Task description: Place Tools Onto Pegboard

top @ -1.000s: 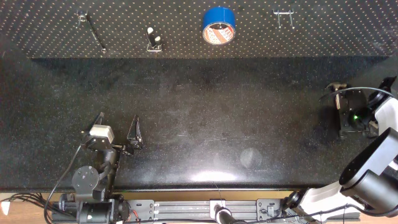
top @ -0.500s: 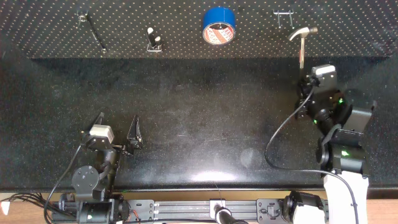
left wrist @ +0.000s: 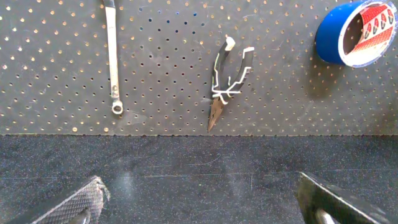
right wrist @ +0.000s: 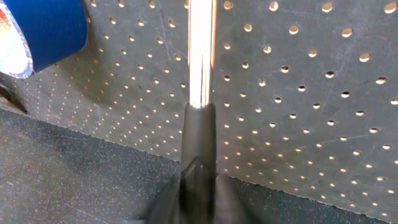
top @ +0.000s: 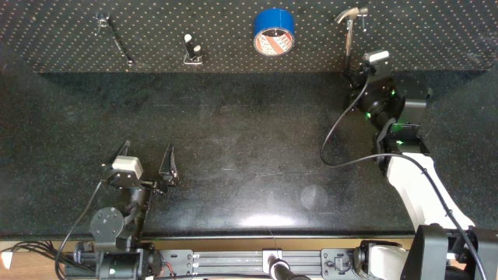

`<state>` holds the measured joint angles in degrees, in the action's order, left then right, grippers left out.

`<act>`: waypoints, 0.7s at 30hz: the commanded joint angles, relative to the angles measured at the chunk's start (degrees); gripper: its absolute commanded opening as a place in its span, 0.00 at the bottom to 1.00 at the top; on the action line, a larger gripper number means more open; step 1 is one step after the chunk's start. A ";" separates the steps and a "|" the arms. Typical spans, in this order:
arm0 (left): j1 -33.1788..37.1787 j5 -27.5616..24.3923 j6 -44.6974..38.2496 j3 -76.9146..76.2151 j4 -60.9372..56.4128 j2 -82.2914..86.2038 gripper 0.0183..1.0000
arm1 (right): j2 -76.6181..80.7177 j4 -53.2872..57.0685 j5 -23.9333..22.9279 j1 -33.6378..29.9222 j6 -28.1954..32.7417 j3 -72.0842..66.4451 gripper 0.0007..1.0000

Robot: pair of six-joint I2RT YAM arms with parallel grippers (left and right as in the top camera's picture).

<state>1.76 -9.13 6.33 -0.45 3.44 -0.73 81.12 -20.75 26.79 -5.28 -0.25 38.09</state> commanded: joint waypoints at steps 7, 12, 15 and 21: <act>-0.13 -0.57 0.50 0.13 0.24 0.52 0.99 | -17.73 -14.69 -10.23 -0.92 -0.07 -18.40 0.98; -0.13 -0.57 0.50 0.13 0.24 0.52 0.99 | -60.30 22.97 -31.91 -0.92 0.07 -21.03 0.98; -0.13 -0.57 0.50 0.13 0.24 0.52 0.99 | -69.66 40.02 -24.74 -0.92 -0.39 -21.03 0.98; -0.13 -0.57 0.50 0.13 0.24 0.52 0.99 | -80.46 21.64 -26.18 -0.87 -0.35 -37.79 0.98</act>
<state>1.76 -9.10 6.33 -0.45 3.44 -0.69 1.58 1.17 -1.69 -6.04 -0.19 3.70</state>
